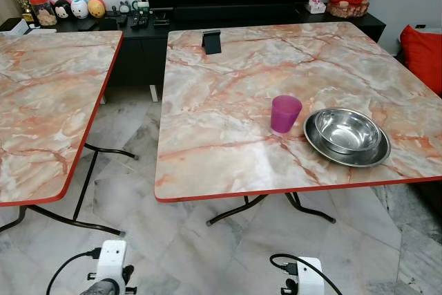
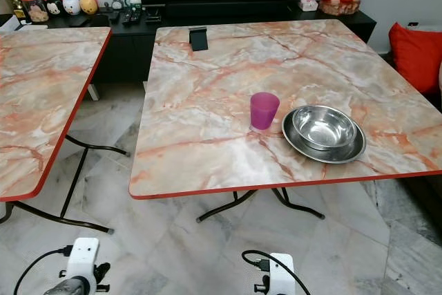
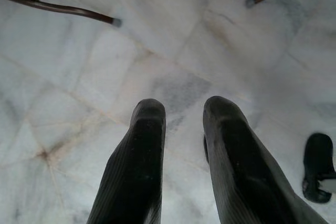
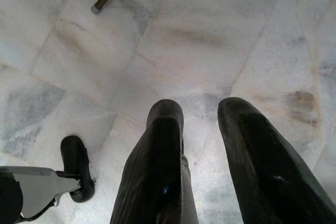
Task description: Setting the table
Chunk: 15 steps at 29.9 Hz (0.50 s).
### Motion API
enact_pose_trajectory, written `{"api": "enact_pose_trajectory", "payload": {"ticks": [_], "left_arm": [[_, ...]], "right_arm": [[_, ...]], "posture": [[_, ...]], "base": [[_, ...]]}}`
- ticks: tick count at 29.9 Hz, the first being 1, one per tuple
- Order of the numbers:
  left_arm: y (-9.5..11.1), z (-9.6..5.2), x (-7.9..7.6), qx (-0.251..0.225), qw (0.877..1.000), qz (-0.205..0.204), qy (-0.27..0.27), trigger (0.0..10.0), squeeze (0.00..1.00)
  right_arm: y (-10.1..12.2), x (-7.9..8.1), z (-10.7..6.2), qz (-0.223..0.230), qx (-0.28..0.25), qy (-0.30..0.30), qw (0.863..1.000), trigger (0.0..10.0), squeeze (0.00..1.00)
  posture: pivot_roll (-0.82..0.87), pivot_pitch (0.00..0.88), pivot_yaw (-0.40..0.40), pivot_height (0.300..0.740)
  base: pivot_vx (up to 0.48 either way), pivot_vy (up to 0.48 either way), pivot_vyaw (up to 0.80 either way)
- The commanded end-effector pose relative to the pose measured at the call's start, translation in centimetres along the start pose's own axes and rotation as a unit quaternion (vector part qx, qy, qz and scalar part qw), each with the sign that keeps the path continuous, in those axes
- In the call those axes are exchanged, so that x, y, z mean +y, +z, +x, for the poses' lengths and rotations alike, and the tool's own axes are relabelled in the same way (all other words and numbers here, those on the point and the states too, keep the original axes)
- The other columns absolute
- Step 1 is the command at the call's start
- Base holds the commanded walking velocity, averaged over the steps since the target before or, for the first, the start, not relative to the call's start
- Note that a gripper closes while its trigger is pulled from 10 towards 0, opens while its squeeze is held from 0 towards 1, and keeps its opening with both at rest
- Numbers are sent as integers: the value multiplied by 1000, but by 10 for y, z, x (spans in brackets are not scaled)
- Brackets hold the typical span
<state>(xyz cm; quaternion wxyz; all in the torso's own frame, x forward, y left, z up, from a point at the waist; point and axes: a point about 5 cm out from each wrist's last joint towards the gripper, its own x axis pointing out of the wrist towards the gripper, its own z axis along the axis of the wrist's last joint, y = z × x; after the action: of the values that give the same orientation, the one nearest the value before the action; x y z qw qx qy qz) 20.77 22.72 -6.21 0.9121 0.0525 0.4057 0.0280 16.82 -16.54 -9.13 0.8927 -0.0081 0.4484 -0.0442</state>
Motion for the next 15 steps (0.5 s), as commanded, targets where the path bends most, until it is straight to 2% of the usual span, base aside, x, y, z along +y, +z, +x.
{"api": "enact_pose_trajectory", "payload": {"ticks": [1, 5, 7, 12, 15], "left_arm": [[3, 2, -1, 11, 1000, 11, 2, 10000, 0], [7, 3, -1, 11, 1000, 2, 7, 10000, 0], [5, 3, -1, 18, 1000, 7, 13, 10000, 0], [5, 3, -1, 20, 1000, -2, 18, 10000, 0], [10, 4, -1, 13, 1000, 1, 20, 10000, 0]], "right_arm": [[-1, -1, 0, -7, -3, -3, 1000, 10000, 0], [1, -1, 0, -6, -8, -6, 1000, 10000, 0], [0, -4, 0, 13, -5, -34, 999, 10000, 0], [1, -5, 0, 3, -7, -35, 999, 10000, 0], [1, -4, 0, 5, -5, -29, 1000, 10000, 0]], "posture": [[-15, 0, 2, 740], [-16, 0, 0, 740], [-12, 0, 0, 740], [-9, 0, -3, 740], [-8, 0, -4, 740]], "base": [[0, 0, 0], [0, 0, 0], [0, 480, 0], [0, 480, 0], [0, 480, 800]]}}
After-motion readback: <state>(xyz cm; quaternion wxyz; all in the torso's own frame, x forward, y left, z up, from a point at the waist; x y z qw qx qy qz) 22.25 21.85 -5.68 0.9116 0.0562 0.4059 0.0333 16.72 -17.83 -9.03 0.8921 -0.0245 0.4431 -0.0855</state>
